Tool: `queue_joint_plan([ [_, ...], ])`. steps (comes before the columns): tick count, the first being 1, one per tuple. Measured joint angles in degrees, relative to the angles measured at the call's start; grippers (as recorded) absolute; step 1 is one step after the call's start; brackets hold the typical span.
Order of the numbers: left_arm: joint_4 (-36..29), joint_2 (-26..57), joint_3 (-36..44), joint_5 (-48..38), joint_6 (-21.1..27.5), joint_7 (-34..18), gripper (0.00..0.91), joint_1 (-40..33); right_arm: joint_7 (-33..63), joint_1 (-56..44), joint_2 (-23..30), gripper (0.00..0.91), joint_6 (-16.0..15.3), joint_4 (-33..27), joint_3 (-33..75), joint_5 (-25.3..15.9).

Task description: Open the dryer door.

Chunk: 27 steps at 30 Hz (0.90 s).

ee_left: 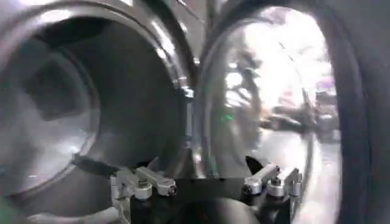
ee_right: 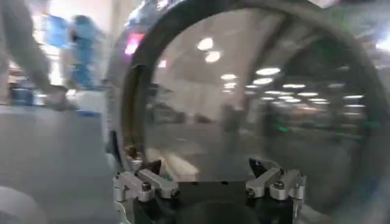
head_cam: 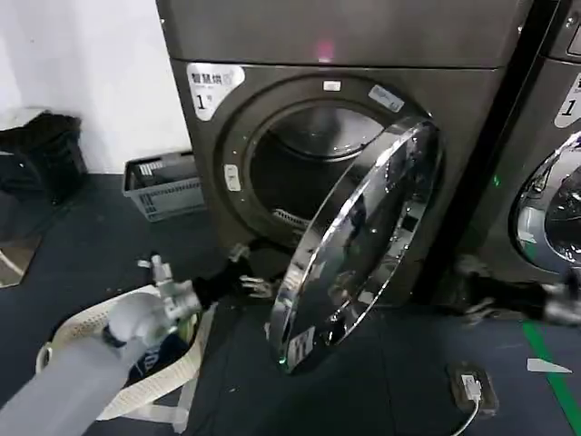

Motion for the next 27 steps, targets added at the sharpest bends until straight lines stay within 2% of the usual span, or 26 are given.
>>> queue_joint_plan([
  [5,-0.95,-0.29,4.04,0.19,0.61,0.58,0.907,-2.25,7.30,-5.55,2.13,0.907,0.71,1.22,11.92,-1.63],
  [9,-1.44,-1.17,7.21,0.23,0.92,0.58,0.907,-4.21,19.80,-9.59,4.42,0.907,1.58,3.66,21.29,-4.30],
  [13,-1.47,-2.32,10.52,0.34,0.98,0.34,0.907,-6.12,35.15,-13.30,7.07,0.907,-2.31,6.65,29.67,-5.74],
  [18,-1.09,-3.86,15.50,0.39,0.98,-0.32,0.907,-9.17,51.45,-16.77,10.34,0.907,-3.27,9.54,38.25,-7.23],
  [25,1.15,-7.86,23.52,-0.02,1.11,-1.52,0.907,-15.25,67.60,-18.66,11.86,0.907,-6.92,11.20,45.71,-10.43],
  [27,2.17,-9.61,25.64,-0.71,1.22,-1.65,0.907,-17.25,71.65,-19.14,11.85,0.907,-9.31,11.20,47.86,-10.52],
])
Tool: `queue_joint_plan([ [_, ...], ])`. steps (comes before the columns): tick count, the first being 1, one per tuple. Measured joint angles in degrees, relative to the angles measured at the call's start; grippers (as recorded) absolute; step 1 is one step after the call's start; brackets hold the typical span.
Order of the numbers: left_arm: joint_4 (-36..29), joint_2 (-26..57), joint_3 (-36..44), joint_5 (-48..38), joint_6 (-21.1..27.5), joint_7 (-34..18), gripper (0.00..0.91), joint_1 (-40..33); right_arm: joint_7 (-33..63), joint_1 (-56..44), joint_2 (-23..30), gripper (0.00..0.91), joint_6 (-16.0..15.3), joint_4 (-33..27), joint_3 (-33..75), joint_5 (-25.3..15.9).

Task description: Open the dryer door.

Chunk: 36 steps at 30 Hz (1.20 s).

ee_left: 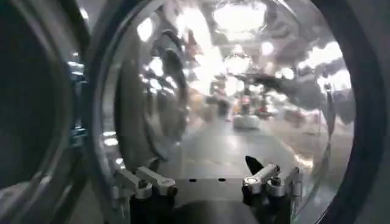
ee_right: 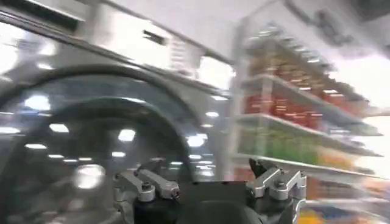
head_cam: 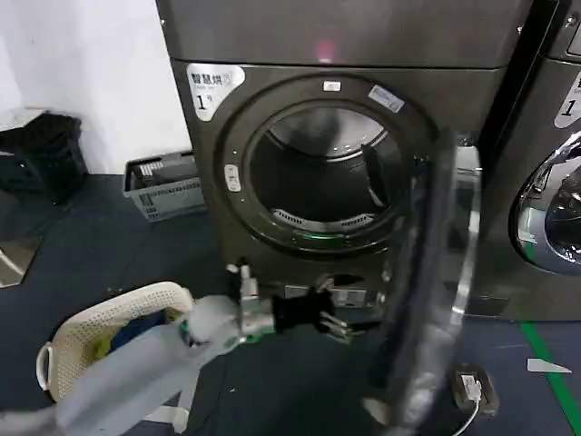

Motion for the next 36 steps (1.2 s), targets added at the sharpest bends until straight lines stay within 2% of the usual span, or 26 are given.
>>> queue_joint_plan([
  [6,3.81,-5.95,4.58,0.67,0.23,-1.73,0.907,-5.44,6.79,-2.24,0.44,0.907,-2.92,-0.02,5.83,-2.70],
  [9,5.98,-8.67,6.40,1.40,-0.08,-2.40,0.907,-7.51,8.65,-3.52,0.78,0.907,-3.71,-0.03,8.48,-5.38],
  [11,7.63,-10.65,7.34,1.87,-0.17,-3.05,0.907,-8.75,9.49,-4.18,0.82,0.907,-2.90,-0.48,9.88,-6.80],
  [14,9.68,-13.78,8.26,2.18,-0.25,-3.64,0.907,-10.05,10.89,-5.25,1.12,0.907,0.09,-1.31,11.91,-8.70],
  [16,11.39,-16.01,8.93,2.36,-0.36,-3.90,0.907,-11.07,11.66,-5.66,1.33,0.907,0.55,-1.57,12.98,-9.33],
  [24,18.74,-24.26,11.19,3.43,-1.04,-4.34,0.907,-14.33,12.85,-7.61,1.57,0.907,0.11,-1.25,17.47,-11.30],
  [36,30.22,-36.93,10.76,6.97,-2.02,-5.97,0.907,-15.98,10.62,-10.58,2.24,0.907,0.57,-1.28,21.00,-10.87],
])
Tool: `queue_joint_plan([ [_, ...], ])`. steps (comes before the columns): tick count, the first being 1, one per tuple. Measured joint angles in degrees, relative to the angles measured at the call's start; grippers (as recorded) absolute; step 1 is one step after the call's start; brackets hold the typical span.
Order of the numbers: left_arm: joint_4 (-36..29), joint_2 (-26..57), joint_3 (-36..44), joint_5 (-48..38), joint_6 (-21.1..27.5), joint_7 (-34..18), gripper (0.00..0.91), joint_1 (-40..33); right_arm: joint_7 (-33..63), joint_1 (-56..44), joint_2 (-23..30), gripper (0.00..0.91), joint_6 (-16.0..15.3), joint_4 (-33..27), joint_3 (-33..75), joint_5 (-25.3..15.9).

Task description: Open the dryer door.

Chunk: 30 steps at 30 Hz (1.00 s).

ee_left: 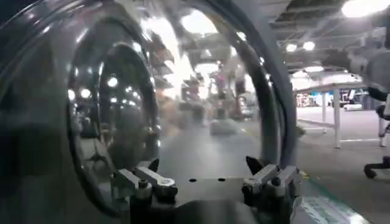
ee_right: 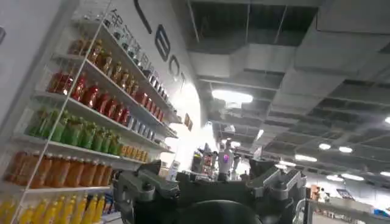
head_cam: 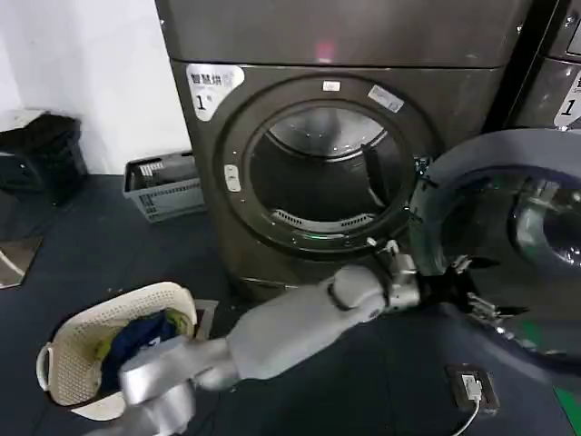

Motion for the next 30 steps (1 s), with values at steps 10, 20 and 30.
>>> queue_joint_plan([
  [10,5.83,-0.78,-1.00,2.06,-1.39,-3.30,0.907,-1.13,-1.05,0.30,0.52,0.907,0.18,1.09,-0.41,0.17],
  [20,4.51,-0.79,-0.28,1.48,-3.01,-2.91,0.907,-2.21,-1.56,0.35,0.25,0.907,0.19,1.26,-0.54,0.16],
  [30,-2.53,-0.79,2.93,-3.14,-9.37,-3.44,0.907,-2.69,-1.40,0.25,-0.46,0.907,0.67,1.14,-0.24,0.19],
])
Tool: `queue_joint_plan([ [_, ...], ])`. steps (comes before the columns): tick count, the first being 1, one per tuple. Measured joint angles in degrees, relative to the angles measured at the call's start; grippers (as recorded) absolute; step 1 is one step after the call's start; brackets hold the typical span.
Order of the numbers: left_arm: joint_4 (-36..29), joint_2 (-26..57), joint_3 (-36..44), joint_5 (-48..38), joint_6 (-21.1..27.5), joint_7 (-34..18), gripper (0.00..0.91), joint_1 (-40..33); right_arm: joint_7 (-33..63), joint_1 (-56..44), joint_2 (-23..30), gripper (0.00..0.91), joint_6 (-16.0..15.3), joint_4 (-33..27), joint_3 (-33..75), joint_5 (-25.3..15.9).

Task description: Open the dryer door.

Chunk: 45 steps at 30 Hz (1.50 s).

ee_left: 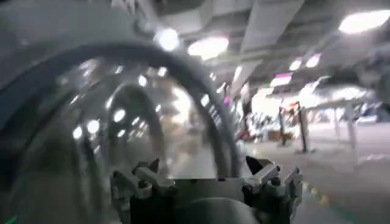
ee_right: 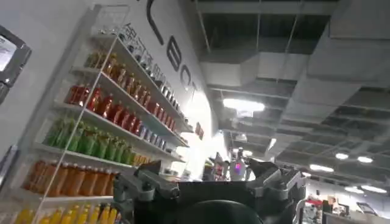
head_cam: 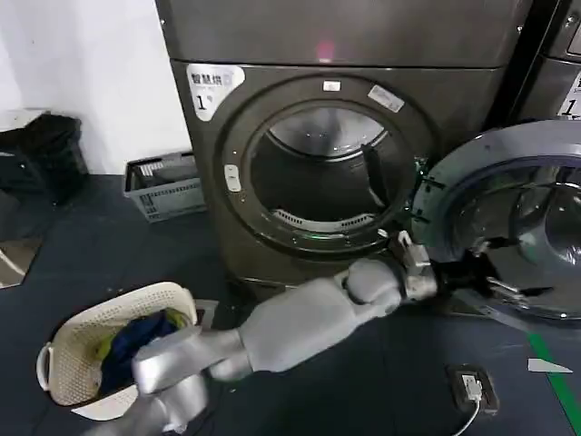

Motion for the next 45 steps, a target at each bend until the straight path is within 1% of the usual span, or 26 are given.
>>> queue_joint_plan([
  [2,-2.12,0.63,1.16,0.37,-2.06,-0.98,0.907,0.22,-0.03,-0.02,0.00,0.907,-0.03,0.00,0.03,-0.05],
  [3,-3.07,2.09,1.82,0.67,-2.39,-1.59,0.907,0.19,-0.05,-0.06,0.00,0.907,-0.04,-0.01,0.08,-0.09],
  [7,-7.51,7.88,4.33,2.63,-6.30,-3.74,0.907,-0.74,-0.41,-0.04,-0.10,0.907,-0.02,0.29,0.02,-0.23],
  [10,-11.53,12.87,6.42,0.82,-6.68,-4.48,0.907,-1.45,-0.65,0.29,-0.10,0.907,-0.02,0.73,-0.17,-0.46],
  [13,-15.60,18.22,8.11,0.75,-9.06,-5.07,0.907,-1.90,-0.97,0.49,-0.18,0.907,-0.02,1.21,-0.05,-1.75],
  [14,-16.94,20.10,8.67,0.85,-9.92,-5.54,0.907,-1.99,-1.08,0.62,-0.22,0.907,-0.03,1.40,0.09,-2.21],
  [17,-20.96,25.78,10.39,2.61,-10.44,-6.59,0.907,-2.41,-1.10,1.31,-0.43,0.907,-0.37,2.10,0.13,-2.79],
  [19,-23.45,29.87,10.91,4.29,-10.17,-7.40,0.907,-2.83,-1.00,1.87,-0.58,0.907,-0.34,2.48,0.07,-3.51],
  [22,-26.84,36.38,11.20,5.22,-9.50,-7.26,0.907,-3.75,-0.46,2.70,-1.02,0.907,-0.34,2.89,0.50,-5.15],
  [27,-32.16,48.54,12.66,5.37,-7.87,-5.00,0.907,-4.88,-0.23,3.22,-1.23,0.907,-0.19,3.09,1.92,-6.28],
  [29,-34.16,53.33,13.31,5.90,-6.35,-4.16,0.907,-4.89,-0.12,3.45,-1.40,0.907,-0.27,3.33,2.68,-7.13],
  [32,-37.21,60.36,14.37,9.37,-4.17,-3.63,0.907,-4.54,0.18,4.02,-1.42,0.907,-0.57,3.91,3.68,-8.95],
  [36,-40.91,69.19,14.37,13.11,-0.74,-2.82,0.907,-3.41,0.18,5.06,-1.36,0.907,-0.62,4.01,3.30,-9.85],
  [39,-42.87,75.32,12.67,15.00,0.75,-1.64,0.907,-1.47,-0.08,5.91,-1.66,0.907,-0.62,3.63,2.41,-9.93],
  [41,-44.09,79.34,8.95,16.76,2.43,-1.09,0.907,2.29,-0.25,6.43,-1.79,0.907,-0.79,3.53,1.97,-10.09],
  [45,-45.98,87.19,2.15,20.30,2.78,-0.19,0.907,8.93,-0.59,7.33,-1.87,0.907,-0.80,3.31,0.83,-11.02],
])
